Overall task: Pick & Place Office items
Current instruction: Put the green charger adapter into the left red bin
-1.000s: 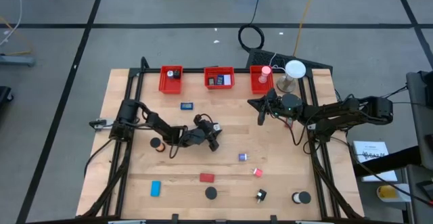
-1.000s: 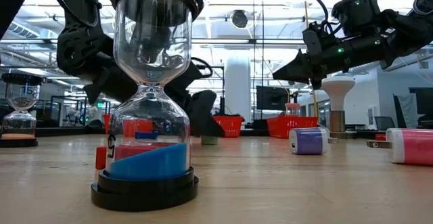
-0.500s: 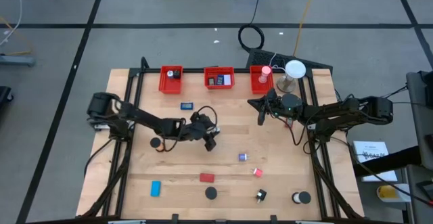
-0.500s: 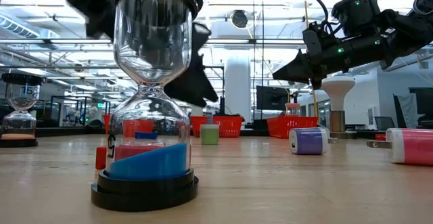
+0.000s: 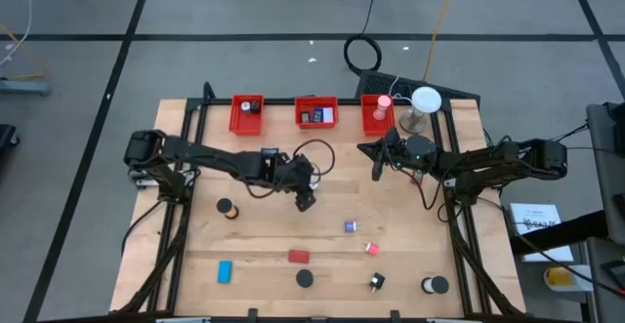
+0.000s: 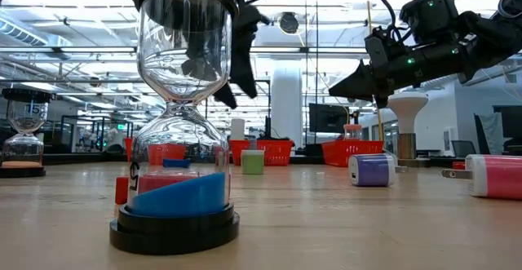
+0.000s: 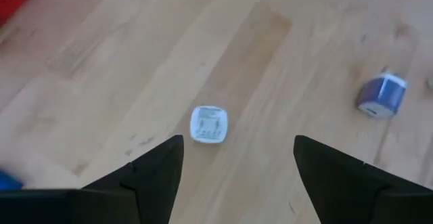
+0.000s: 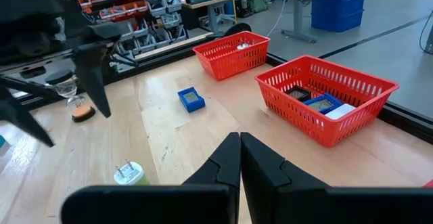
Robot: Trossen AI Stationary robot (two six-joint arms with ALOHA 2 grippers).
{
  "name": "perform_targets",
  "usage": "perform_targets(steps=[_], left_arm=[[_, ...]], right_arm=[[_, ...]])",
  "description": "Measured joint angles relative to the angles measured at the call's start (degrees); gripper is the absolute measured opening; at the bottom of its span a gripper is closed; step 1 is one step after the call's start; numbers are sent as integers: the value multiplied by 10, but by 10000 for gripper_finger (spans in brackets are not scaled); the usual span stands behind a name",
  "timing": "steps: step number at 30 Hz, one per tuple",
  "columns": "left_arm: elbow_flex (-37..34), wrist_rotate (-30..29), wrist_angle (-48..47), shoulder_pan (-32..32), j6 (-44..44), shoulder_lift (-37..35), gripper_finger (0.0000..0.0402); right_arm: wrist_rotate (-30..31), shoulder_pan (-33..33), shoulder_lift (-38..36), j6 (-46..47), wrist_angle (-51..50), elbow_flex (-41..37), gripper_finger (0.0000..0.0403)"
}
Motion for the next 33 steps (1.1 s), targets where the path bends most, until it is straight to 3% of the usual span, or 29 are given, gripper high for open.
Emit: perform_targets(steps=[7, 19, 33], left_arm=[[9, 39, -28, 19, -33, 4, 274], [56, 39, -105, 20, -60, 5, 274], [236, 82, -221, 34, 9, 163, 273]], right_arm=[[0, 0, 0, 0, -1, 0, 4], [0, 0, 0, 0, 1, 0, 4], [0, 0, 0, 0, 3, 0, 4]])
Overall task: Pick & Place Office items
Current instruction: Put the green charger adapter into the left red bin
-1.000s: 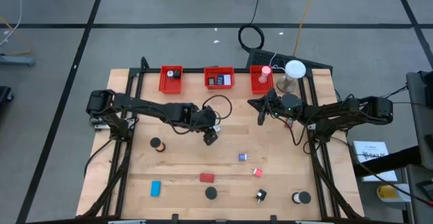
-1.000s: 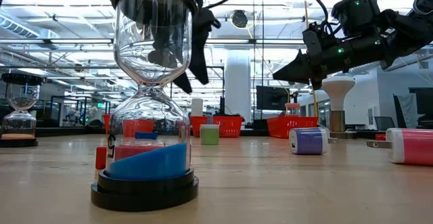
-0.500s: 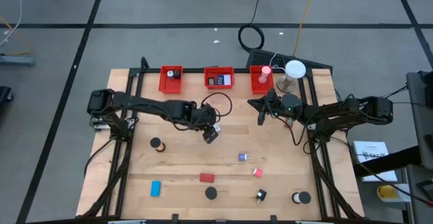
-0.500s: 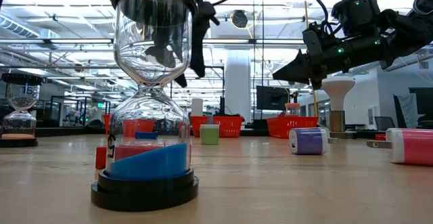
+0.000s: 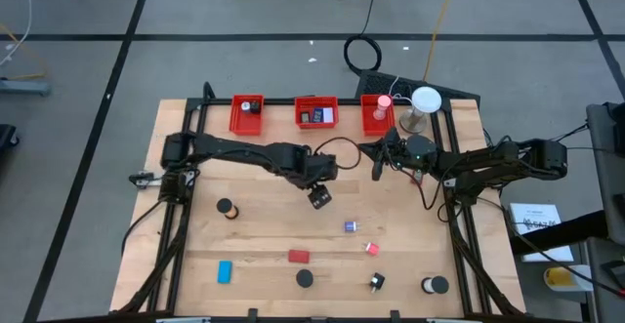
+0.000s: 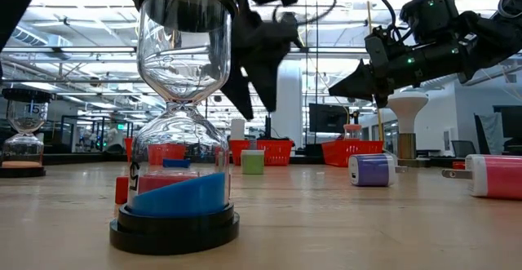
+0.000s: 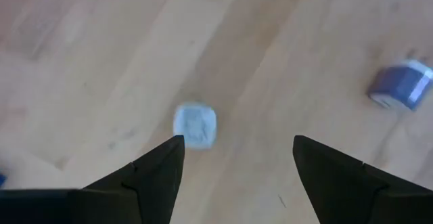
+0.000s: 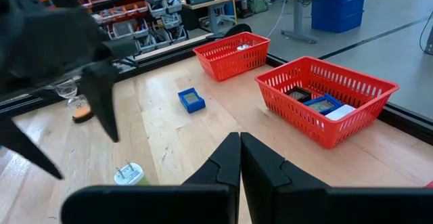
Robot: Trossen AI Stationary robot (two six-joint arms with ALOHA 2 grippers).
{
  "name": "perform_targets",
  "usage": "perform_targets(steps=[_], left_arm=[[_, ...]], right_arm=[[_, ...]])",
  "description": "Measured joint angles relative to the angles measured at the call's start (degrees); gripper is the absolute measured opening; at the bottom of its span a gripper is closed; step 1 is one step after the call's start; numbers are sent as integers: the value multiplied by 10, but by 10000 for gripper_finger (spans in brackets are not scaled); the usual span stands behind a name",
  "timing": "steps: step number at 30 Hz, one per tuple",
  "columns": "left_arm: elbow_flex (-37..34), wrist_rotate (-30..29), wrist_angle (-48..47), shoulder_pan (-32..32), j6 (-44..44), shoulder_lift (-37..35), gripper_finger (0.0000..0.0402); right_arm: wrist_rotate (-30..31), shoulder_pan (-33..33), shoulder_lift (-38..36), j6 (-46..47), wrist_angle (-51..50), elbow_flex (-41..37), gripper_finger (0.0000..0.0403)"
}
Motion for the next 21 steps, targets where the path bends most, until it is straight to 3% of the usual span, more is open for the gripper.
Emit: perform_targets(steps=[5, 14, 21], left_arm=[[31, -5, -42, 16, 25, 43, 273], [32, -30, -34, 23, 52, 65, 273], [32, -16, -31, 27, 55, 80, 273]], right_arm=[[0, 0, 0, 0, -3, 0, 4], [0, 0, 0, 0, -4, 0, 4], [0, 0, 0, 0, -4, 0, 4]])
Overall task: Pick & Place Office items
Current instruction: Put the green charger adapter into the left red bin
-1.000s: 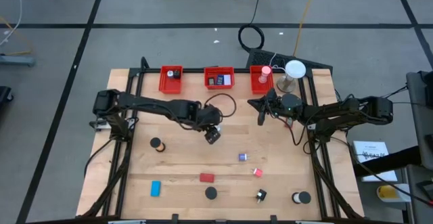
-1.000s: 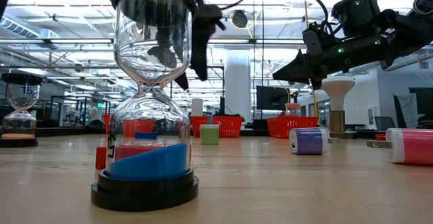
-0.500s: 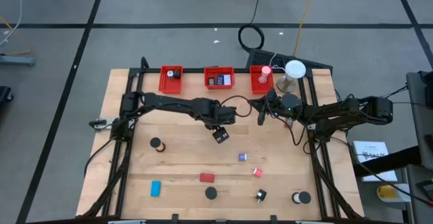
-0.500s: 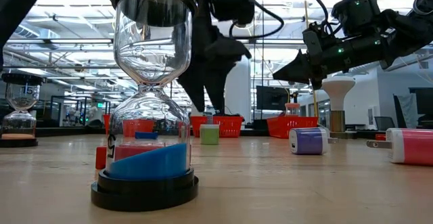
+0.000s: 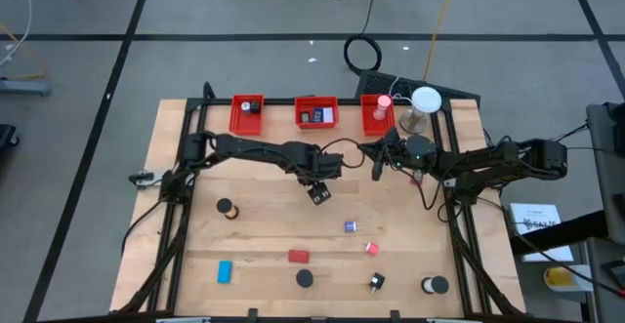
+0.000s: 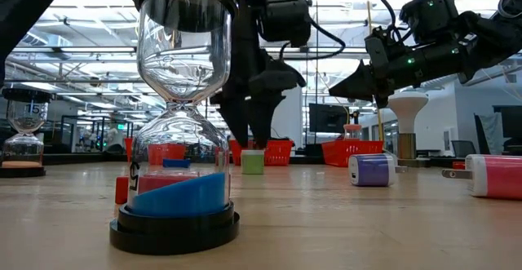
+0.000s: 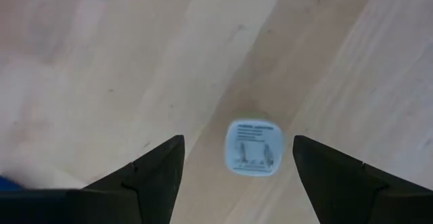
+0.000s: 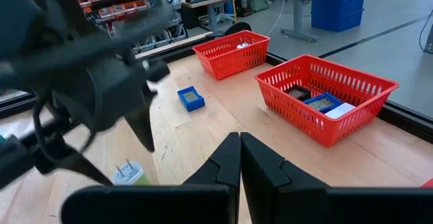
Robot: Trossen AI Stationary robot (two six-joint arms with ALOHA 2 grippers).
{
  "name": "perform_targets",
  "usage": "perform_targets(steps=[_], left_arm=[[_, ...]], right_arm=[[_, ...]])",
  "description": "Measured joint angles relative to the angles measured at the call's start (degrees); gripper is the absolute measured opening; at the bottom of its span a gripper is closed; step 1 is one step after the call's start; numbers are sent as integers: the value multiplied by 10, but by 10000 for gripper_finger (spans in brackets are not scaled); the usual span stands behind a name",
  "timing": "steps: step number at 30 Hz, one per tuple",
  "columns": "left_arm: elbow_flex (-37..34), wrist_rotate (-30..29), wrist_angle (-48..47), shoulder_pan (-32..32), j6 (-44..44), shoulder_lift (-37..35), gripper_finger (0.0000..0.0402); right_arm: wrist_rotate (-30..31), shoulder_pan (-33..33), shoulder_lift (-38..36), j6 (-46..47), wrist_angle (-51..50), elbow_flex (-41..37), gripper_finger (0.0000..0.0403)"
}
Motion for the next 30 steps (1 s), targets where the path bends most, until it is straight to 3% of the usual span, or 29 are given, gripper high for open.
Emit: perform_targets(steps=[7, 17, 23, 30], left_arm=[[0, 16, -3, -1, 0, 13, 258], [0, 15, -2, -1, 10, 12, 127], [-1, 21, -25, 11, 0, -14, 127], [-1, 12, -118, 62, -39, -106, 127]], right_arm=[[0, 0, 0, 0, 0, 0, 4], [0, 0, 0, 0, 1, 0, 4], [0, 0, 0, 0, 1, 0, 4], [0, 0, 0, 0, 2, 0, 4]])
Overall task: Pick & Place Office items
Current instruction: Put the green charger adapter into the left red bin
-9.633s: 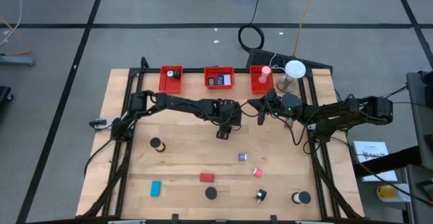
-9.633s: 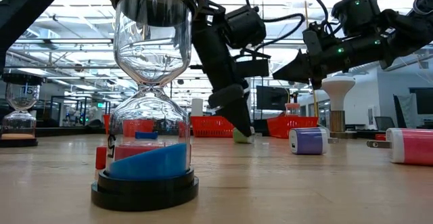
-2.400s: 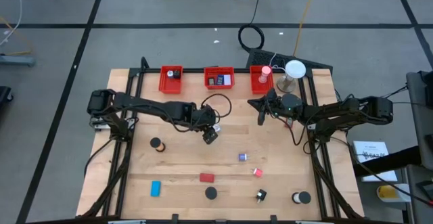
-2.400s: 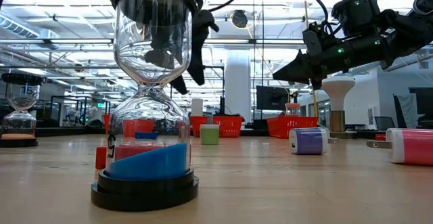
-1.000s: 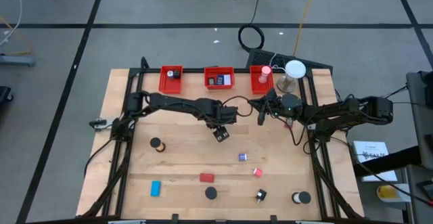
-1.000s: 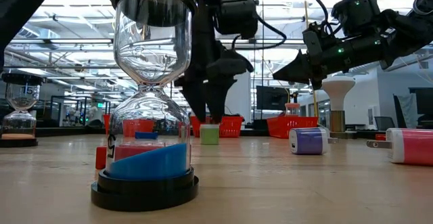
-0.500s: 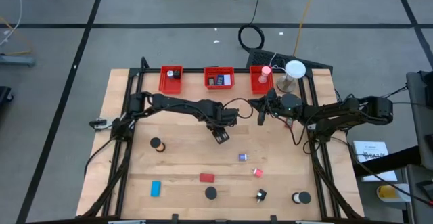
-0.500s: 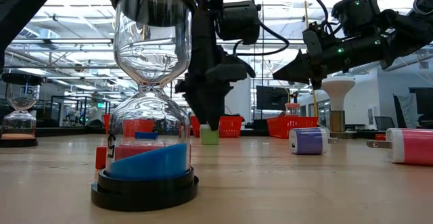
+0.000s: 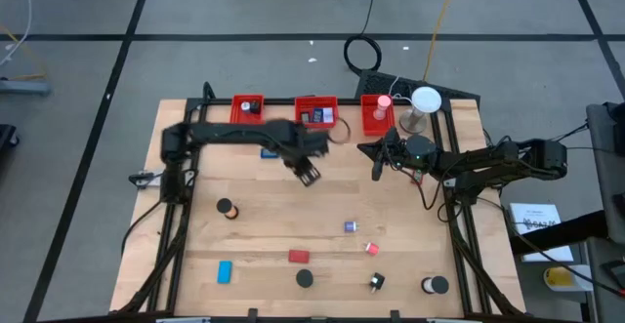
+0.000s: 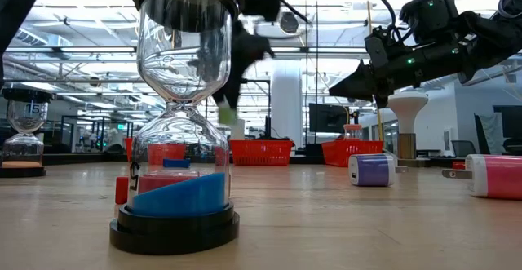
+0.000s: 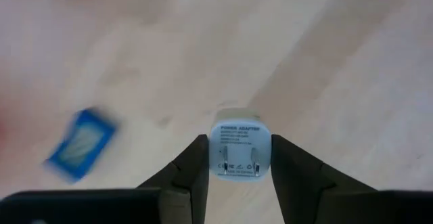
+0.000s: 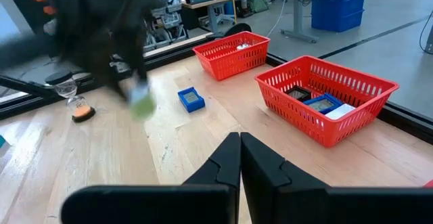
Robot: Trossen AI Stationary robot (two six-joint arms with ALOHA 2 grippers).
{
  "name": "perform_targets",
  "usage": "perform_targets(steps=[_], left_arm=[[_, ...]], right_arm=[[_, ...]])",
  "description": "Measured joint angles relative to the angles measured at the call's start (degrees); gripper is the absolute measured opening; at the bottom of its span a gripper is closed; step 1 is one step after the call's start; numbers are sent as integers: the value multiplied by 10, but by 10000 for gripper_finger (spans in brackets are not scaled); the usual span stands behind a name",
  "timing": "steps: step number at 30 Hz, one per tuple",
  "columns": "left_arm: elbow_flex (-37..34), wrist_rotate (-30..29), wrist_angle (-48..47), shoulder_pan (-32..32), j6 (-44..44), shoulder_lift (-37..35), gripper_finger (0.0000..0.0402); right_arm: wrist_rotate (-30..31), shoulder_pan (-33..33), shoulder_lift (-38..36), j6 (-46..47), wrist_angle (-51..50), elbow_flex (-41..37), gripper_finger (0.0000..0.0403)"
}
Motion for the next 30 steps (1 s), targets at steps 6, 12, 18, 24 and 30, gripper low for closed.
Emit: perform_targets(steps=[6, 12, 18, 24, 30], left_arm=[[0, -58, -97, 88, -42, -78, 127], [-31, -69, -104, 191, -35, -106, 127], [-135, -61, -28, 282, 2, -106, 127], [-210, -45, 79, 364, 29, -105, 127], [-217, -50, 128, 406, 48, -105, 127]], right_arm=[[0, 0, 0, 0, -1, 0, 4], [0, 0, 0, 0, -2, 0, 4], [0, 0, 0, 0, -2, 0, 4], [0, 0, 0, 0, -2, 0, 4], [0, 0, 0, 0, -2, 0, 4]])
